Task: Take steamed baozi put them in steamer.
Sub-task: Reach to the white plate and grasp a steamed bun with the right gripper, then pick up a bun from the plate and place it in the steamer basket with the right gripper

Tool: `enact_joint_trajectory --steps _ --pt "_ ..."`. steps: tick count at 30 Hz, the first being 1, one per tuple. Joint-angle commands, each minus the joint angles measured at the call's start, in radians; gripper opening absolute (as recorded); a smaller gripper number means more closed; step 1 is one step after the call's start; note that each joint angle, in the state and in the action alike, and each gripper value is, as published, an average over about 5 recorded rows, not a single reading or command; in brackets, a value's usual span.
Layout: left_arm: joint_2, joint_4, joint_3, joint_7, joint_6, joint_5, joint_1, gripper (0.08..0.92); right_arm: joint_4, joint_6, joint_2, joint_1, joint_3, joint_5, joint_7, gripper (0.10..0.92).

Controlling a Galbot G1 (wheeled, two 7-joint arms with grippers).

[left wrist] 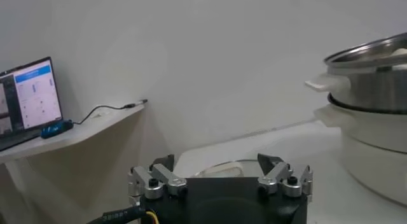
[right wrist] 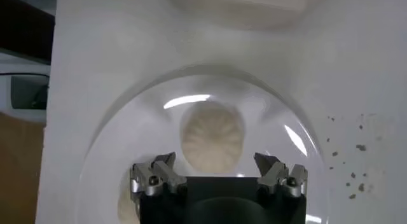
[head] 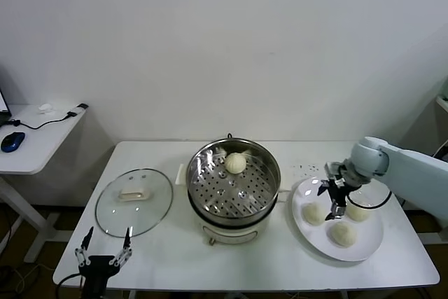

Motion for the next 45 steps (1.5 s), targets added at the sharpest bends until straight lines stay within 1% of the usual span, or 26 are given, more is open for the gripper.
enact_joint_trajectory --steps 1,14,17,21,24,31,38,42,45 --pt "0.0 0.008 -0.002 -0.001 -0.002 0.0 0.001 0.823 -0.064 -0.016 0.059 -0.094 0.06 -0.033 0.013 0.823" --pt "0.001 0.015 -0.002 0.0 -0.001 0.0 -0.007 0.823 -0.101 -0.01 0.094 -0.113 0.072 -0.063 0.005 0.814" --pt "0.001 0.016 -0.002 0.0 -0.002 0.0 -0.007 0.823 -0.106 -0.009 0.096 -0.113 0.075 -0.063 0.0 0.769" --pt "0.001 0.017 -0.002 -0.001 -0.002 -0.001 -0.008 0.823 -0.106 -0.008 0.095 -0.111 0.076 -0.06 -0.007 0.675" --pt "0.002 0.017 -0.002 -0.001 -0.003 -0.001 -0.006 0.823 -0.101 -0.007 0.089 -0.106 0.076 -0.055 -0.011 0.623" --pt "0.004 0.018 -0.002 -0.001 -0.006 -0.003 -0.003 0.823 -0.08 -0.009 0.057 -0.087 0.074 -0.035 -0.014 0.556" --pt "0.004 0.009 0.001 -0.001 -0.003 -0.002 -0.001 0.823 -0.025 -0.013 -0.013 0.045 0.043 0.054 -0.033 0.539" --pt "0.004 0.005 0.005 -0.001 -0.004 0.001 0.004 0.823 -0.005 -0.009 -0.03 0.236 -0.073 0.145 -0.047 0.533" --pt "0.003 0.0 0.009 0.0 -0.002 0.004 0.008 0.823 -0.013 -0.005 0.002 0.417 -0.19 0.238 -0.061 0.529"
